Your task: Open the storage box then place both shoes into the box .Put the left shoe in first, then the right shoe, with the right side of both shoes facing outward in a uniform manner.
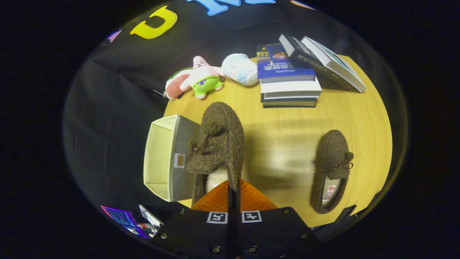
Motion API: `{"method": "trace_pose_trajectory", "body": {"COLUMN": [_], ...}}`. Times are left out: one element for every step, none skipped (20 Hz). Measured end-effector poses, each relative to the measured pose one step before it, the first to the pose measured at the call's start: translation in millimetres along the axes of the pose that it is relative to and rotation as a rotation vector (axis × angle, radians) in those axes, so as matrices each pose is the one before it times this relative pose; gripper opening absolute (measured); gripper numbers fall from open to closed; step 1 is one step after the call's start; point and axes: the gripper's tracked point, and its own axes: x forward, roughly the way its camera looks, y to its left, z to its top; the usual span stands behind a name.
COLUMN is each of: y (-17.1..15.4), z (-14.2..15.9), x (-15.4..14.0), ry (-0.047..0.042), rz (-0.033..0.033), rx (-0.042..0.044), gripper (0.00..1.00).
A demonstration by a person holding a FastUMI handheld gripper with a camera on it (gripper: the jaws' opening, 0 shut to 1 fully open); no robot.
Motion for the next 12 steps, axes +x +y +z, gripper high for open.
{"method": "trace_pose_trajectory", "body": {"y": [11.82, 11.42, 12.52, 12.36, 11.73, 10.81, 7.99, 9.5, 11.0, 12.56, 11.05, 12.27], "z": [5.4, 5.06, 3.51, 2.27, -0.3, 2.36, 2.83, 1.99, -0.23, 0.91, -9.91, 2.77], "x": [-1.87, -1.01, 1.28, 1.44, 1.71, 2.55, 2.5, 2.85, 4.68, 4.53, 6.81, 4.93], "ry": [-0.0142, -0.01056, -0.00469, 0.00446, 0.00617, -0.00113, -0.0028, -0.00235, -0.00066, 0.00497, 0.0027, 0.00187], "rz": [0.00724, 0.00218, 0.00628, 0.01051, 0.00813, 0.0009, -0.00784, -0.00639, -0.00171, 0.00676, 0.01032, 0.00921], "rx": [-0.01642, -0.02077, -0.01327, -0.00771, -0.01016, -0.01735, -0.02807, -0.02569, -0.01877, -0.00667, -0.00435, -0.00205], "gripper": [0.0, 0.0, 0.0, 0.0, 0.0, 0.0, 0.0, 0.0, 0.0, 0.0, 0.0, 0.0]}}
